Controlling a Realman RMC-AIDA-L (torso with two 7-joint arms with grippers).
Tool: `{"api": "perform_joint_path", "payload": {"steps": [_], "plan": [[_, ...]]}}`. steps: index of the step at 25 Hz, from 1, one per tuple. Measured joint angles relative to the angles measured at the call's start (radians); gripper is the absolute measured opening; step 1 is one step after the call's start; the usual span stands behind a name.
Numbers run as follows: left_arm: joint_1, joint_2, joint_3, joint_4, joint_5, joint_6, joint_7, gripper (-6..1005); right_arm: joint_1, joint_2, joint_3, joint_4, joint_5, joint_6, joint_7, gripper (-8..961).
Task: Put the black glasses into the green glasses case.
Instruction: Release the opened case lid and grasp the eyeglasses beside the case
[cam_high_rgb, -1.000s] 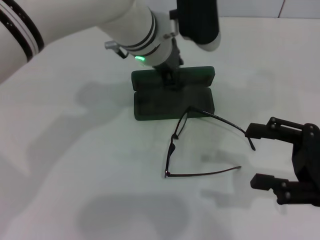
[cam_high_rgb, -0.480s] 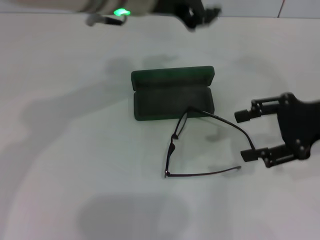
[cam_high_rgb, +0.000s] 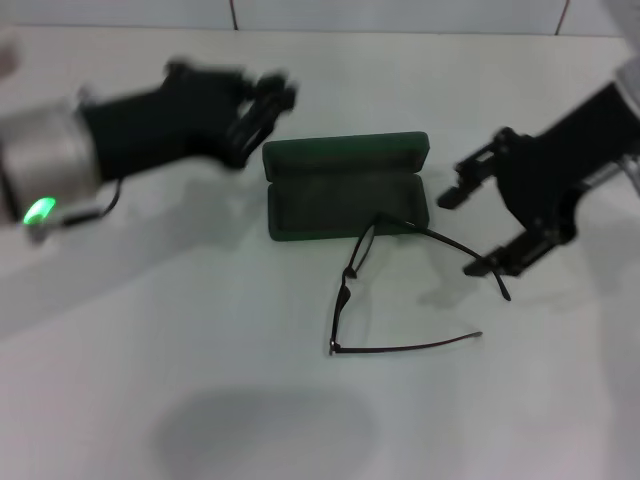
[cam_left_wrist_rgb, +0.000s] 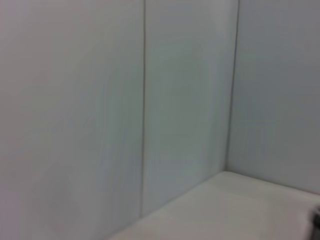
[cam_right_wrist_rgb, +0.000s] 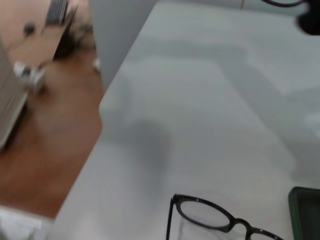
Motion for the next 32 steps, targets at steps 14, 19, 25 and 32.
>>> {"api": "perform_joint_path", "payload": {"steps": [14,19,25,32], "plan": [[-0.058,0.035,-0.394,-0.661,0.022,0.578,0.439,96,0.158,0.039,-0.330,-0.019,-0.061,0.207,-0.071,635],[-0.052,0.039,-0.396,-0.713,0.115,0.604,0.463,87,0.191,0.041,-0.432,-0.036,-0.064,0.281,-0.096,630],[-0.052,0.036,-0.393,-0.767,0.158,0.622,0.504,81,0.186,0.045,-0.523,-0.064,-0.059,0.380,-0.160,630],[-0.047,0.027,-0.392,-0.796,0.164,0.631,0.548,79,0.192,0.044,-0.639,-0.054,-0.055,0.454,-0.183,631]]}}
